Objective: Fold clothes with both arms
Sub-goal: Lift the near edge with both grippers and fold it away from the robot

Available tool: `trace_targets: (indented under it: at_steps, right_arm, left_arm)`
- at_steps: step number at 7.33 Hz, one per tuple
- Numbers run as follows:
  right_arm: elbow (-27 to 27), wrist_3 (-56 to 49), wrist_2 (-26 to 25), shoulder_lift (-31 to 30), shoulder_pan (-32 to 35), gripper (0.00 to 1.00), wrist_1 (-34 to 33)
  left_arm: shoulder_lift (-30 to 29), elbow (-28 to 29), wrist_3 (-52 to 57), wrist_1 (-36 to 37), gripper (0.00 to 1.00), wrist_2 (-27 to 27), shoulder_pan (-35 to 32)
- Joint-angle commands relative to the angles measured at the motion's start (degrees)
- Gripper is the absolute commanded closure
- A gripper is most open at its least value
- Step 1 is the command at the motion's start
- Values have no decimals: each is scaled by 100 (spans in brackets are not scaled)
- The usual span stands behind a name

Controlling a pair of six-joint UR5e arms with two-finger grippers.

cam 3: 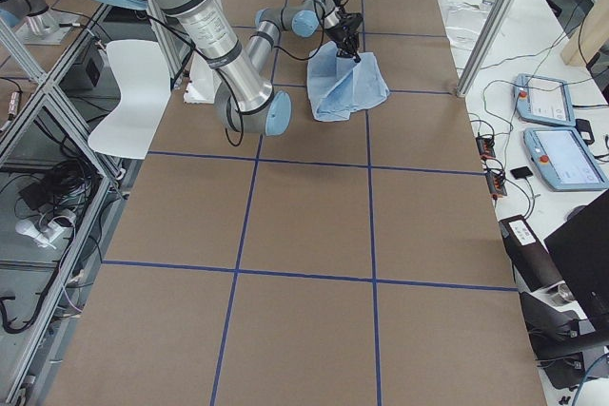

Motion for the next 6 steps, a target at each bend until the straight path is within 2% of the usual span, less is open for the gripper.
trace_targets:
  at_steps: [1, 2, 3, 6]
  right_arm:
    - [-1048, -311, 121, 364, 204, 100, 625]
    - [-1172, -477, 148, 365, 239, 100, 722]
    - [-1322, -488, 148, 365, 240, 100, 845]
    - [-1612, -558, 192, 435, 248, 100, 1057]
  left_arm:
    - [-211, 964, 218, -374, 100, 26, -208]
    - [-281, 1447, 315, -725, 100, 35, -278]
    - [-299, 1696, 403, -894, 100, 148, -305]
    - [-526, 2074, 491, -904, 100, 158, -305]
